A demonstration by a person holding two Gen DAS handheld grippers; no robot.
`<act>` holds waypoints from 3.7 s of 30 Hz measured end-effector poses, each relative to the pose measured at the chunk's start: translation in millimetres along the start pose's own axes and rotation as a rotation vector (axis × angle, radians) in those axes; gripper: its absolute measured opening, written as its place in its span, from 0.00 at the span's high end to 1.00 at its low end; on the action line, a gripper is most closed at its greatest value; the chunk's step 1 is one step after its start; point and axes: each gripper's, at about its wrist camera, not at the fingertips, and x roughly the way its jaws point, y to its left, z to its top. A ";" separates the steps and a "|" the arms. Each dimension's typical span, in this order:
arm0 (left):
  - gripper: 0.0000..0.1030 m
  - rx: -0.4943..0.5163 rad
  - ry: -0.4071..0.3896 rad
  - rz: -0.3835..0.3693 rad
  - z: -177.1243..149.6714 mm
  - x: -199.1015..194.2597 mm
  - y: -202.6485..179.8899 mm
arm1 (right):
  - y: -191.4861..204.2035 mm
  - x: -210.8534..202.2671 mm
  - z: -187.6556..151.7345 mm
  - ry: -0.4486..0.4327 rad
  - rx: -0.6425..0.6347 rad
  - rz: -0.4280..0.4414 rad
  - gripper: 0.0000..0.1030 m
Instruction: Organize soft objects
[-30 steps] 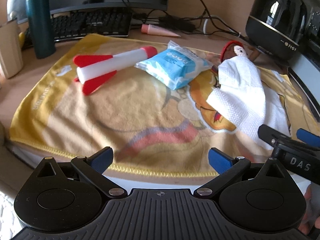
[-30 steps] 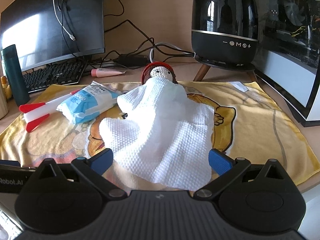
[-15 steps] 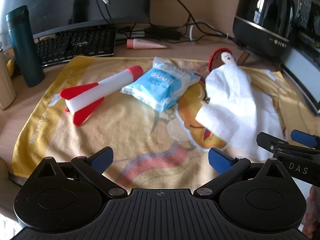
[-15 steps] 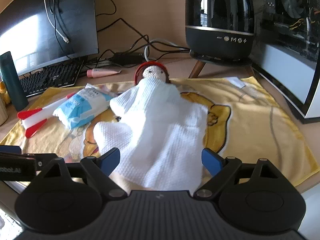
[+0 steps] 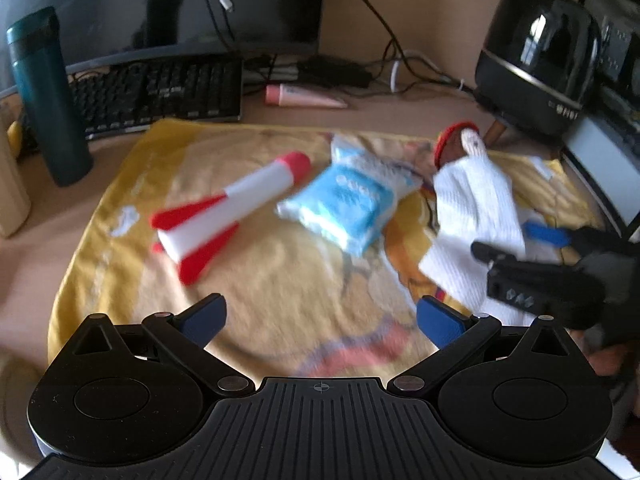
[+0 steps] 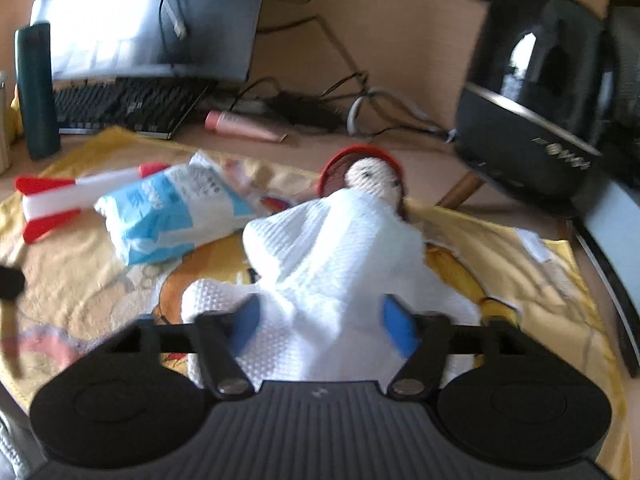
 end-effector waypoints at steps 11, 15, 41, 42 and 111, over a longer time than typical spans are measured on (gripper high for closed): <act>0.00 0.094 0.039 -0.192 28.0 38.8 17.9 | -60.7 -33.4 16.7 0.013 0.289 -0.059 0.92; 0.00 0.101 0.109 -0.319 29.3 60.9 1.0 | -95.4 -48.3 24.3 0.003 0.441 -0.041 0.92; 0.00 -0.009 0.215 -0.074 65.2 97.9 -96.1 | -171.1 69.3 25.5 0.161 0.359 0.415 0.91; 0.00 0.014 0.207 -0.091 69.5 99.0 -98.4 | -172.1 68.0 24.0 0.168 0.359 0.394 0.91; 0.00 0.393 0.163 -0.564 85.0 152.7 -203.3 | -203.4 72.9 67.0 0.116 0.401 0.363 0.90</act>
